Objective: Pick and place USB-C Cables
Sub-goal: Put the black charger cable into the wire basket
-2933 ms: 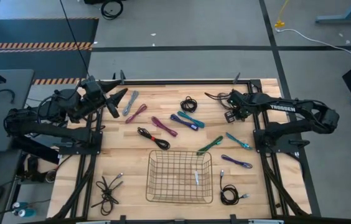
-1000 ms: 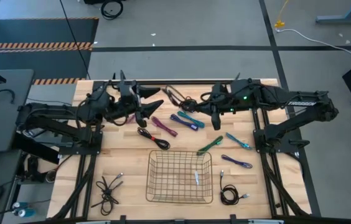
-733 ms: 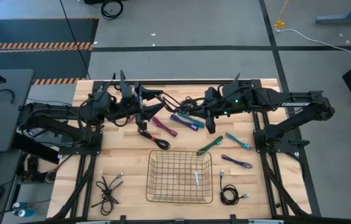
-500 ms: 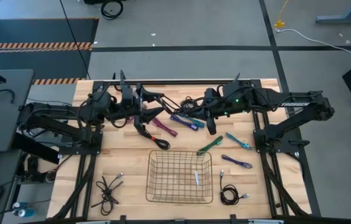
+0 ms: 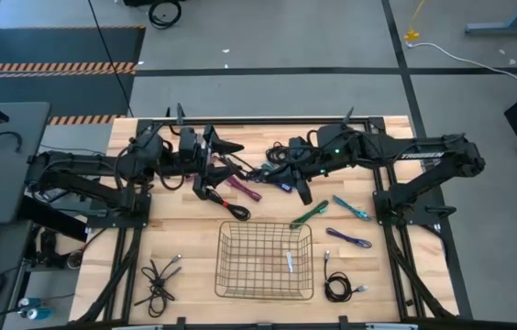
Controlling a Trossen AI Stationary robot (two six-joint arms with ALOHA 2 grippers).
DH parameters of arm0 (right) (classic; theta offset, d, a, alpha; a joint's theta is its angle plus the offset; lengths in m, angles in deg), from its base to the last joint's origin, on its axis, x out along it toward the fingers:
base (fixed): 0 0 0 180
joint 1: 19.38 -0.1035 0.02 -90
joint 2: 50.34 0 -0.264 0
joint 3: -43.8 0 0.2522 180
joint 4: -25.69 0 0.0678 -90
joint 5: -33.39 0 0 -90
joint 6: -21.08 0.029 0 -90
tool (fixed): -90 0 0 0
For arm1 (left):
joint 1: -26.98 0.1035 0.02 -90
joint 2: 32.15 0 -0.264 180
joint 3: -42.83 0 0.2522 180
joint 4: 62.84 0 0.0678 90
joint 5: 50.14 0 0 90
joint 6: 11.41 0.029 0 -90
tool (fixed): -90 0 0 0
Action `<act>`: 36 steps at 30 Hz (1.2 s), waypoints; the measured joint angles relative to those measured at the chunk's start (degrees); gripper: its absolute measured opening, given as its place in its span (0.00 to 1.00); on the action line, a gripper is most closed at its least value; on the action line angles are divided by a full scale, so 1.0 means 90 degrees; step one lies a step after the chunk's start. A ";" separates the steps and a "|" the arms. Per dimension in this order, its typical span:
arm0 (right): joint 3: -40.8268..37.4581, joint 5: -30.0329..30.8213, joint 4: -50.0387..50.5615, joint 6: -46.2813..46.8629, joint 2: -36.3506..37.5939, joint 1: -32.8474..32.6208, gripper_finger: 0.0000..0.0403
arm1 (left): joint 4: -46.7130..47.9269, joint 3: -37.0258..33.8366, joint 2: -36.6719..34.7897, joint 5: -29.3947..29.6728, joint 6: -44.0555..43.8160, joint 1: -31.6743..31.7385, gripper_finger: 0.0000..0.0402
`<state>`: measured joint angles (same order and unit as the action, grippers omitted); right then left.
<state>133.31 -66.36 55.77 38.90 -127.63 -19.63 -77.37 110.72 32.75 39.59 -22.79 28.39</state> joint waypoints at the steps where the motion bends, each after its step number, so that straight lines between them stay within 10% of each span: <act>1: 0.0000 -0.0055 -0.0091 0.0000 -0.0048 0.0000 0.04 | 0.0003 0.0000 0.0000 0.0002 0.0000 0.0012 0.67; 10: 0.0000 -0.0073 -0.0247 -0.0001 -0.0042 0.0095 0.04 | 0.0005 0.0000 -0.0002 -0.0003 0.0221 0.0011 0.60; 21: 0.0000 -0.0088 -0.0292 -0.0034 -0.0047 0.0107 0.04 | 0.0078 0.0000 0.0000 0.0017 0.0121 0.0013 0.05; 36: 0.0000 -0.0100 -0.0371 0.0180 -0.0047 0.0100 0.19 | 0.0008 0.0000 0.0000 0.0390 -0.0052 0.0014 0.04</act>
<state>133.31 -67.26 52.44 40.52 -128.05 -18.74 -77.29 110.72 32.75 43.10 -23.26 28.52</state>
